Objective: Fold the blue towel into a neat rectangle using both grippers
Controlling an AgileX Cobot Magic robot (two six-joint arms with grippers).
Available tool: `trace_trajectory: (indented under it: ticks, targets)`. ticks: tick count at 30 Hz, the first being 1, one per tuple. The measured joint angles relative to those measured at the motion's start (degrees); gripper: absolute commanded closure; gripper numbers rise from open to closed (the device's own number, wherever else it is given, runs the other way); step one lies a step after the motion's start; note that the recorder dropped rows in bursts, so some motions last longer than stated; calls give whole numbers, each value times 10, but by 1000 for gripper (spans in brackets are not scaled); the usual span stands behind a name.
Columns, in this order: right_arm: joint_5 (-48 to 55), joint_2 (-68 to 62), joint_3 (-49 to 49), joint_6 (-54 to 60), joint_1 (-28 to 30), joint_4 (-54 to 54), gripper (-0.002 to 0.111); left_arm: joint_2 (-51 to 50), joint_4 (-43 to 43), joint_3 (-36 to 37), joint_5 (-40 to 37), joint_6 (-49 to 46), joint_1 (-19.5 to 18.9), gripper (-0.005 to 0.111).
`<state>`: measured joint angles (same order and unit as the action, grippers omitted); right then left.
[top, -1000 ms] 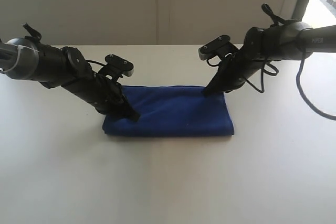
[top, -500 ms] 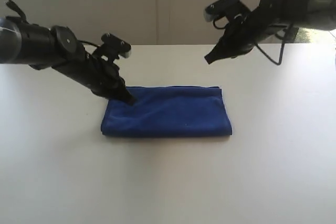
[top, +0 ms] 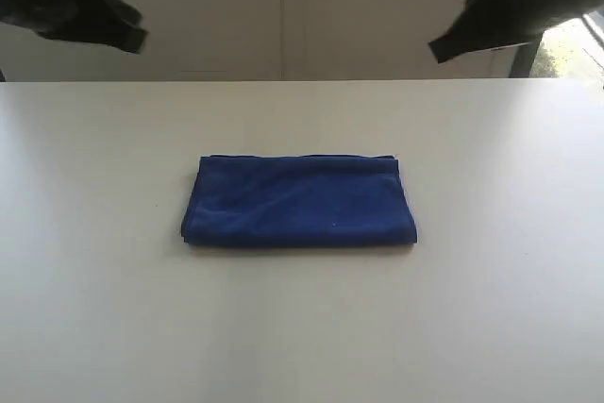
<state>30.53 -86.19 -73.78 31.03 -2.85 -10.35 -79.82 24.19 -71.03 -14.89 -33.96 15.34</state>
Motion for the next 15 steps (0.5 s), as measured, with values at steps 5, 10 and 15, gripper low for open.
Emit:
trace_trajectory:
  ticks: [5, 10, 15]
  targets:
    - [-120, 168, 172, -55, 21, 0, 108, 185, 1, 152, 46, 7, -60, 107]
    - [-203, 288, 329, -96, 22, -6, 108, 336, 10, 337, 123, 32, -66, 107]
    - [-233, 332, 451, -103, 22, -67, 108, 392, 18, 494, 149, 92, -66, 107]
